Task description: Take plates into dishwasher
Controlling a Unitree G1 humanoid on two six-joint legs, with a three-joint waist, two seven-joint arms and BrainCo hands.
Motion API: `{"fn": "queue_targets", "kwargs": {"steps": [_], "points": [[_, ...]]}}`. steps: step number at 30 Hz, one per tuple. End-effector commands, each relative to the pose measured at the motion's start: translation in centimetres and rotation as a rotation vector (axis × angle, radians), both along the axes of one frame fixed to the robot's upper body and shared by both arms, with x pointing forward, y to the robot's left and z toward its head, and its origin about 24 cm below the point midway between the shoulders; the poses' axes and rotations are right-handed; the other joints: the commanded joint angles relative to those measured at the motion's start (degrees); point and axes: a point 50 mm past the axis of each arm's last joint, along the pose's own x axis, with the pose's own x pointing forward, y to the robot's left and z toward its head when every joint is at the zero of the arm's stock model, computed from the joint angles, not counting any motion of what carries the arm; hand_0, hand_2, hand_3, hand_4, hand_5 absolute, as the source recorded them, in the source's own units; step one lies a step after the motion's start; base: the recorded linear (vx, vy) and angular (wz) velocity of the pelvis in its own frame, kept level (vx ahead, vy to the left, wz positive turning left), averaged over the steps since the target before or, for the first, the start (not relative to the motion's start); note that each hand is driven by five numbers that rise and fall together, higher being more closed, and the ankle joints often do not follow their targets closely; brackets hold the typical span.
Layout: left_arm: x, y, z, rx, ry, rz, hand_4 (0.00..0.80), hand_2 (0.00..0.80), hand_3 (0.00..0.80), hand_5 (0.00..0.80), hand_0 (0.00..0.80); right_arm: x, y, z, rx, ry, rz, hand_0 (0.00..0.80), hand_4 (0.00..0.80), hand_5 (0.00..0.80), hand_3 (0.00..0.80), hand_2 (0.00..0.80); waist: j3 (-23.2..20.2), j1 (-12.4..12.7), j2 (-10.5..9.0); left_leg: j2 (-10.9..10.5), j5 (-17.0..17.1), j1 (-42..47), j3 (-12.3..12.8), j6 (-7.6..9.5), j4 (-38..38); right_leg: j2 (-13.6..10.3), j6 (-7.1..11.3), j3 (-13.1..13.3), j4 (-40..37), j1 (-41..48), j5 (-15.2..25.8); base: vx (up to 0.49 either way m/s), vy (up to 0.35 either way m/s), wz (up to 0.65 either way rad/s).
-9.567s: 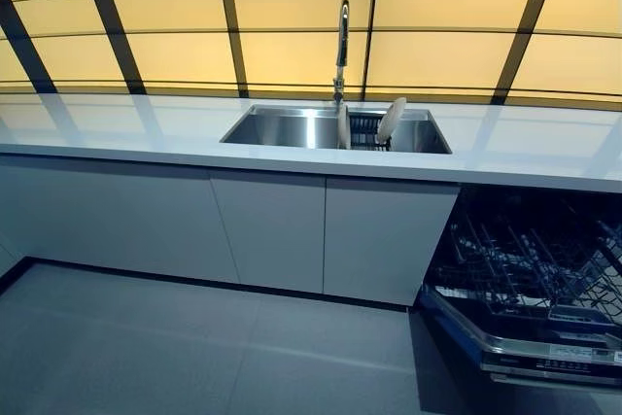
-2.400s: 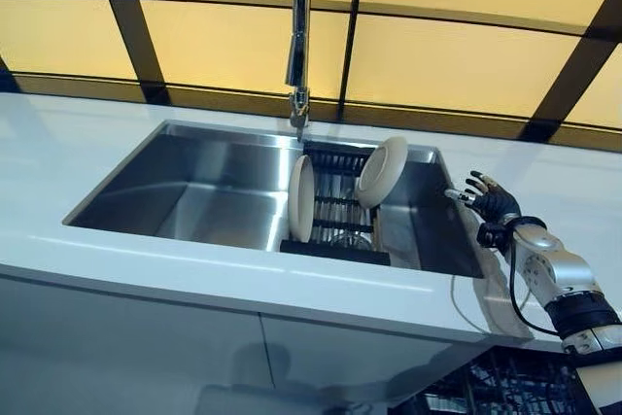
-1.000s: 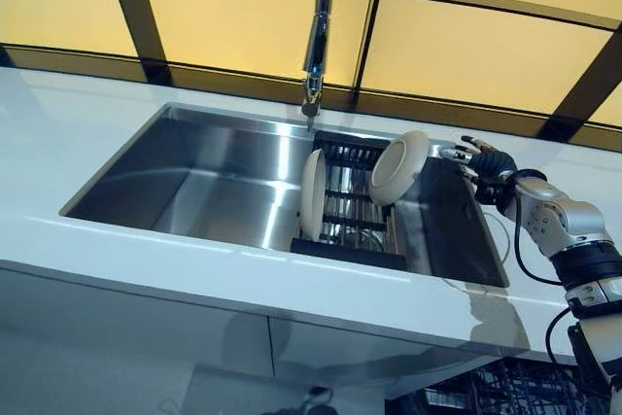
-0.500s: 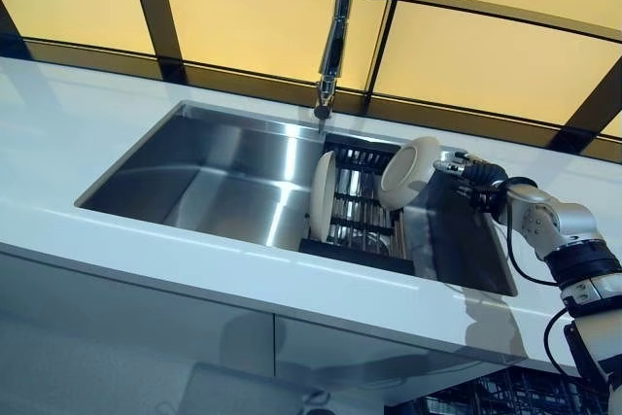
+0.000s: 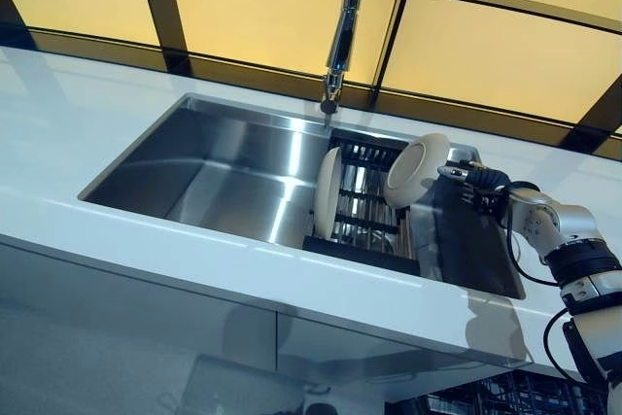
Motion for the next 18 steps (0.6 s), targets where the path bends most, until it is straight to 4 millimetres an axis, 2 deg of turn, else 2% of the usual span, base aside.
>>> {"fn": "queue_targets", "kwargs": {"steps": [1, 18], "points": [[0.89, 0.58, 0.31, 0.014, -0.014, -0.029, 0.0, 0.0, 0.0, 0.0, 0.0, 1.09, 0.55, 6.09, -0.024, -0.161, 0.01, 0.0, 0.0, 0.0, 0.0, 0.0, 1.04, 1.18, -0.73, -0.08, -1.11, -0.48, -0.66, -0.8, -0.18, -2.69, 4.79, -0.43, 0.39, 1.67, -0.07, 0.0, 0.0, 0.0], [1.03, 0.5, 0.35, 0.009, -0.026, -0.036, 0.0, 0.0, 0.0, 0.0, 0.0, 1.37, 1.39, 7.02, -0.043, -0.167, 0.02, 0.0, 0.0, 0.0, 0.0, 0.0, 1.61, 1.52, -0.61, -0.12, -1.06, -0.72, -0.84, -0.9, -0.18, -2.76, 4.71, -0.62, 0.26, 1.52, -0.11, 0.0, 0.0, 0.0]]}}
